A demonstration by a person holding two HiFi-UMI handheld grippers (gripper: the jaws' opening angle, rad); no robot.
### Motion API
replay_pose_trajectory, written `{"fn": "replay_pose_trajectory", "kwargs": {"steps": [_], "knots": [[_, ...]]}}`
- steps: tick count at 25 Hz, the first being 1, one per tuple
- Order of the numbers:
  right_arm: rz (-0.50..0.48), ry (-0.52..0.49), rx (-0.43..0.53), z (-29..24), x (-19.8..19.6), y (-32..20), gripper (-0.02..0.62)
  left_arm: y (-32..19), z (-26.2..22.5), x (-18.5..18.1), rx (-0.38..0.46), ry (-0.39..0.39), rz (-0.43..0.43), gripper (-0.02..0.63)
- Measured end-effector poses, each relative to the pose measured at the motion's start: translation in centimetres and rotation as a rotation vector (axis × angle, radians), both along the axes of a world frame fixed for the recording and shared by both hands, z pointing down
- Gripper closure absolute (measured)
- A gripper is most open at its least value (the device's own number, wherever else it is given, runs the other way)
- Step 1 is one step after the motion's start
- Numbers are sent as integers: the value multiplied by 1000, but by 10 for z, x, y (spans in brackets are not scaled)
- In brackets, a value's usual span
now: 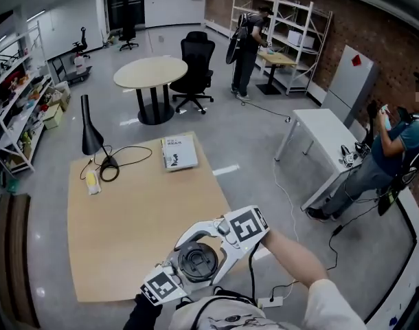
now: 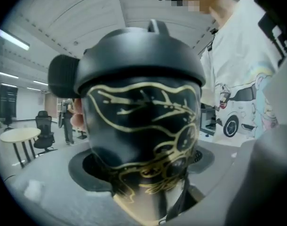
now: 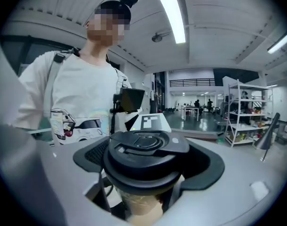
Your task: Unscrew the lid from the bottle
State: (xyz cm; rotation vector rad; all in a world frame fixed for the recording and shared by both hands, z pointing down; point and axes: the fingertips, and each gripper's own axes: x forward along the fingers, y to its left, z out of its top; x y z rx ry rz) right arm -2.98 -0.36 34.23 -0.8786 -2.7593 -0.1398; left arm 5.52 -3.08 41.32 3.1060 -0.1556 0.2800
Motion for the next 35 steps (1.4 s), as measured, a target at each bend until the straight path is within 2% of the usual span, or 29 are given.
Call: {"fn": "replay_pose_trajectory", "kwargs": {"steps": [3,4,5,7,9,10,11,13,15,17,19,20,22,24,27,32,35], "knots": [[-95,-37,33,-8,8,11,121,17,-8,3,16,39,135,184],[-128,-54,20,-16,13,14,121,22,-11,5,22,40,188,184],[-143,-91,-35,-31,14,18,121,28,-13,7,21,37,234,184],[-116,-188,-161,-67,11,24,121,36,-10,11,3,20,275,184],[-32,-231,-160,-82,6,16,121,31,-11,13,-17,25,241,184],[55,-251,-138,-86,5,3,121,23,-16,12,-28,45,194,184],[184,-273,-115,-89,5,-18,121,11,-19,8,-42,66,125,184],[558,-316,-60,-88,18,-78,121,-24,-19,-11,-75,94,-85,184],[967,-370,-20,-82,53,-137,121,-67,-17,-48,-77,83,-373,183],[1294,-438,-23,-73,90,-172,121,-107,-13,-101,-35,35,-703,183],[1529,-456,8,-56,115,-188,121,-137,-11,-156,6,-21,-1013,183],[1617,-440,40,-44,123,-192,121,-147,-10,-178,18,-36,-1125,183],[1732,-390,92,-22,130,-196,121,-160,-11,-206,21,-36,-1250,183],[1771,-342,105,-3,128,-200,121,-168,-12,-218,21,-29,-1290,183],[1762,-309,89,14,122,-204,121,-171,-14,-227,41,-44,-1306,183],[1771,-320,76,17,133,-204,121,-170,-24,-222,84,-40,-1287,183],[1789,-318,86,18,138,-206,121,-172,-28,-219,82,-27,-1278,183]]}}
